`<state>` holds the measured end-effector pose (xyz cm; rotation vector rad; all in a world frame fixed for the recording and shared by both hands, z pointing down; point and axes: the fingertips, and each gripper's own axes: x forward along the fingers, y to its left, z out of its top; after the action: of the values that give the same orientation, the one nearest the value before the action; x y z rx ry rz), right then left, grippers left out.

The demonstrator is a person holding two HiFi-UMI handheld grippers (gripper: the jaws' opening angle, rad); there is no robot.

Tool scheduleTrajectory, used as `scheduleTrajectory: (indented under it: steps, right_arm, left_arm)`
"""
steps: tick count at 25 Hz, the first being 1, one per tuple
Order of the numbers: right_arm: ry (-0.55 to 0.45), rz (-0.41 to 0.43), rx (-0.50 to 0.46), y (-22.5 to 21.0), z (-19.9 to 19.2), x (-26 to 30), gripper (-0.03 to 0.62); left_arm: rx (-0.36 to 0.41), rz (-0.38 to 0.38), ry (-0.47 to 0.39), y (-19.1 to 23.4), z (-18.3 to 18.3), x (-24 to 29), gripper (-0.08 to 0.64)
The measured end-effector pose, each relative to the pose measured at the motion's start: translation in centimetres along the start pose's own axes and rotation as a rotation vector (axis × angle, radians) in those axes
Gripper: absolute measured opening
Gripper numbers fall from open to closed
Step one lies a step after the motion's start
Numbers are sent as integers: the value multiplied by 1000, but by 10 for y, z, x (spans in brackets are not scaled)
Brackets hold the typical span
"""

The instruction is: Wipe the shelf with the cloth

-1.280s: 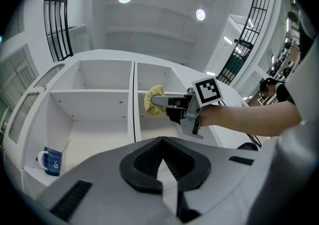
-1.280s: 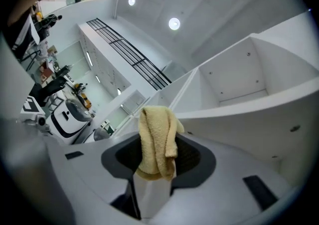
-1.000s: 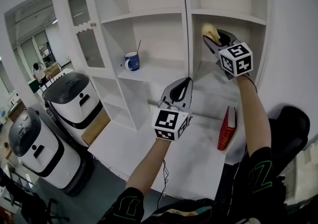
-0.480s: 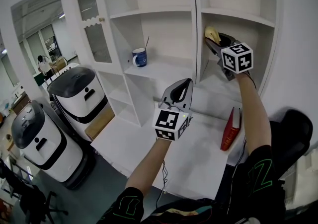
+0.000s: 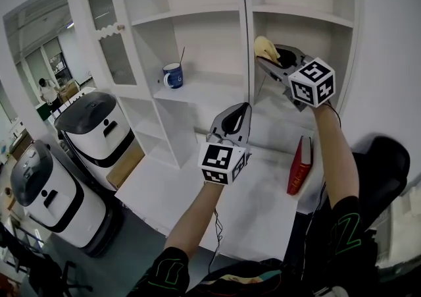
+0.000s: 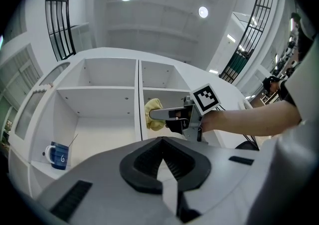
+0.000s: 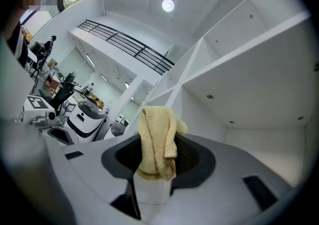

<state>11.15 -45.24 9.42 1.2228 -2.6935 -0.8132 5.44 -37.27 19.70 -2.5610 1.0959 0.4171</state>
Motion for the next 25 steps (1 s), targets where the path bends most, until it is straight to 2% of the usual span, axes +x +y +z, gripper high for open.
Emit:
scheduleTrajectory:
  steps: [4, 5, 7, 11, 13, 19, 25]
  right_arm:
    - [-54, 104, -8, 18, 4, -16, 163]
    - [-63, 109, -5, 18, 4, -21, 163]
    - [-52, 66, 2, 8, 0, -28, 164]
    - [105, -111, 14, -25, -34, -22, 164]
    - [184, -160, 21, -36, -53, -17, 164]
    - [351, -169, 8, -46, -94, 2, 164]
    - [431, -124, -41, -36, -103, 18, 164]
  left_arm:
    - [-11, -2, -1, -1, -3, 1, -3]
    - [-16, -2, 0, -1, -5, 0, -3]
    - [-23, -2, 2, 0, -8, -1, -3]
    - [-32, 1, 4, 1, -12, -1, -3]
    - [-33, -4, 4, -1, -13, -1, -3]
    - [-27, 14, 2, 8, -10, -8, -3]
    - [-33, 34, 7, 15, -12, -18, -3]
